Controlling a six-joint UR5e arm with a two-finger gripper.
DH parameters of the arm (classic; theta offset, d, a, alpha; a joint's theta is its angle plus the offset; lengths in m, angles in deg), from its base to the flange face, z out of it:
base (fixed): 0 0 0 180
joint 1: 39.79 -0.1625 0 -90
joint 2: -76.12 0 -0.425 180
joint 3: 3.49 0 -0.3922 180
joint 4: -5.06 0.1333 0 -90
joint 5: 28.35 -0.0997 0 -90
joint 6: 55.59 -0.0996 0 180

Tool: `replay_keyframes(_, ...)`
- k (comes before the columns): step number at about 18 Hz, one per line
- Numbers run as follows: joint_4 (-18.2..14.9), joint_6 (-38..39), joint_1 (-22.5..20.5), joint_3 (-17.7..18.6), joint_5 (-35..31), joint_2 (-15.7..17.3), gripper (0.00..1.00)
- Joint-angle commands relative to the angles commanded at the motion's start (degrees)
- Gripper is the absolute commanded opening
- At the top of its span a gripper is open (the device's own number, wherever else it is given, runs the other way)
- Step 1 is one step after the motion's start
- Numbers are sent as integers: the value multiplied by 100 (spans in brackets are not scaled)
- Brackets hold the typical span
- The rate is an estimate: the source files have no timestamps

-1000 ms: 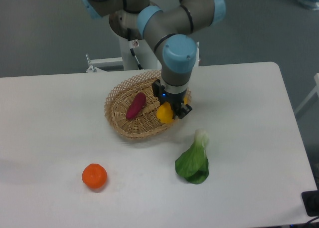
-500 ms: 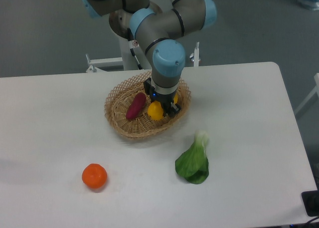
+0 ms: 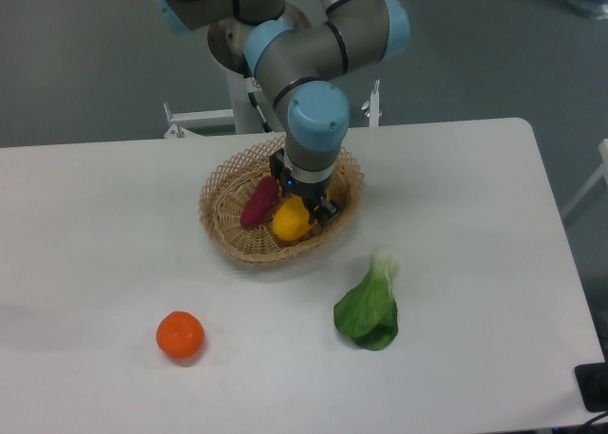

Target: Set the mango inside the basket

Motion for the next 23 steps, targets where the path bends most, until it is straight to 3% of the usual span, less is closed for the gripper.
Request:
replay_keyframes(5, 96, -26, -166, -281, 0, 9, 100)
replay_keyframes(8, 79, -35, -316, -649, 17, -26, 100)
replay_keyframes(14, 70, -53, -659, -1370, 44, -404, 100)
replay_keyframes(23, 79, -105, -1256, -2127, 44, -922, 100)
